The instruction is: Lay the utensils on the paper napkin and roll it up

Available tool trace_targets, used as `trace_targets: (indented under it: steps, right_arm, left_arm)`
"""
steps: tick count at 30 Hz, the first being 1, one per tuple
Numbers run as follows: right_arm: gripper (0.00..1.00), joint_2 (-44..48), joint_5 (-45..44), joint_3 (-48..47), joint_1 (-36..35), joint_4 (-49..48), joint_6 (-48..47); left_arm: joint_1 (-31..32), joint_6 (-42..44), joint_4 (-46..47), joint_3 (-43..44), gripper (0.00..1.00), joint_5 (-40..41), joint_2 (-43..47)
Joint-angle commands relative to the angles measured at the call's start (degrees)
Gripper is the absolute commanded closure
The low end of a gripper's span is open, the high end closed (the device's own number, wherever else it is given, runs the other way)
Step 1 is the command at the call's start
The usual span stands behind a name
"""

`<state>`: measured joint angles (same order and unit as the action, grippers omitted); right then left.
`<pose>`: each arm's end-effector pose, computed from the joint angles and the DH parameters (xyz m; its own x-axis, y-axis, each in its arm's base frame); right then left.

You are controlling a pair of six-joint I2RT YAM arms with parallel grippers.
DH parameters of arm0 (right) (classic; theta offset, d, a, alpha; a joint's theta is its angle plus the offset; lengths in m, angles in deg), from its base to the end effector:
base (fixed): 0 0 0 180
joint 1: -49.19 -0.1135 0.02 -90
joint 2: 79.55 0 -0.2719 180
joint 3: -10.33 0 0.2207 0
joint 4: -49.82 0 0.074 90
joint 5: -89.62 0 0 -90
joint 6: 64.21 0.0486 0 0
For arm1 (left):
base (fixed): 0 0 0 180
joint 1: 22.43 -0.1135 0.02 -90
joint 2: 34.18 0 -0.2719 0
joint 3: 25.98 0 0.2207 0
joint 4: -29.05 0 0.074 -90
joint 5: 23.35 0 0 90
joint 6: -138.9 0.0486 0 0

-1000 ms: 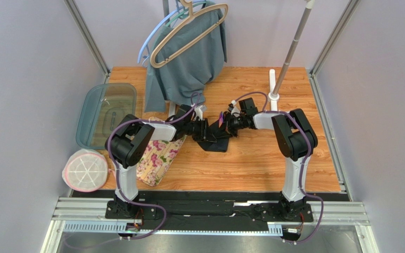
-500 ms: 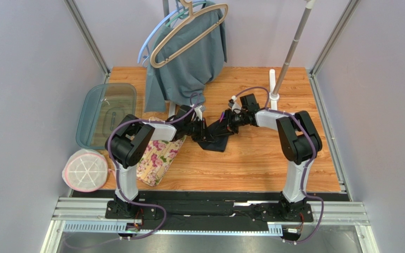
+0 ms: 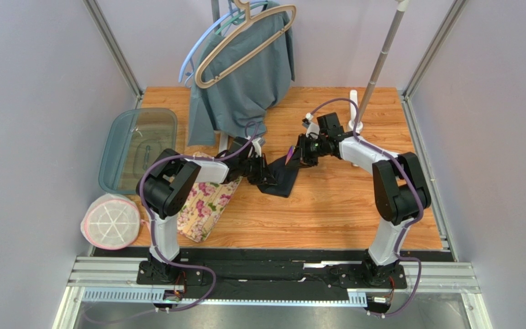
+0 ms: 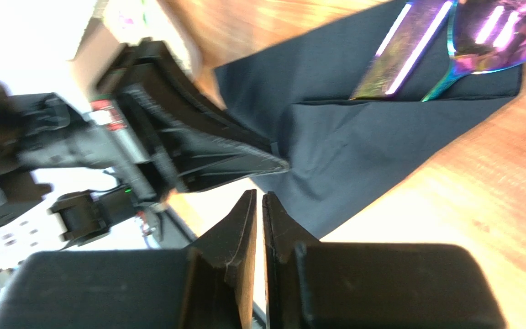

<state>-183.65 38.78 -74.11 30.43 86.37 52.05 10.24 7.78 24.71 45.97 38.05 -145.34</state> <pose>0.3274 0.1436 0.2101 -0.9632 0.0352 -0.2666 -0.1737 0.6754 0.7167 0.3020 -0.2213 0.1472 -0.9407 -0.0827 -0.3291 0.1956 0.6603 -0.7251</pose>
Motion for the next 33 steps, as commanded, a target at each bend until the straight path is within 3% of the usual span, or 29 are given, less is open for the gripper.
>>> trace_targets:
  steps: [1,17,20,21,24,28,33]
  right_arm:
    - [0.91,-3.03,-4.35,-1.65,-1.89,0.06,-2.97]
    - [0.94,-11.13,-9.45,-4.11,-4.97,-2.58,-3.58]
    - [0.94,-12.53,-10.33,-3.23,-5.32,-2.23,-4.37]
    - [0.94,-12.8,-10.42,-3.14,-5.32,-1.8,-4.99]
    - [0.95,-13.77,-10.94,-2.27,-5.58,-0.92,-7.18]
    - [0.98,-14.12,-9.63,-1.3,-5.67,0.84,-10.6]
    - [1.0,-13.59,-3.58,0.46,-5.93,4.44,-15.62]
  left_arm:
    - [0.21,0.08,-1.16,0.51,1.0,2.23,0.32]
    - [0.21,0.17,-1.33,0.68,1.0,1.62,0.32]
    - [0.21,1.22,-3.27,1.47,0.87,2.23,0.94]
    - [0.21,1.48,-3.79,1.73,0.75,2.06,1.81]
    - [-0.5,3.32,-6.86,2.44,0.63,1.27,5.14]
    - [-1.81,7.28,-14.92,3.58,0.6,0.04,11.21]
    - [-2.26,10.98,-16.54,1.4,0.59,-3.29,19.29]
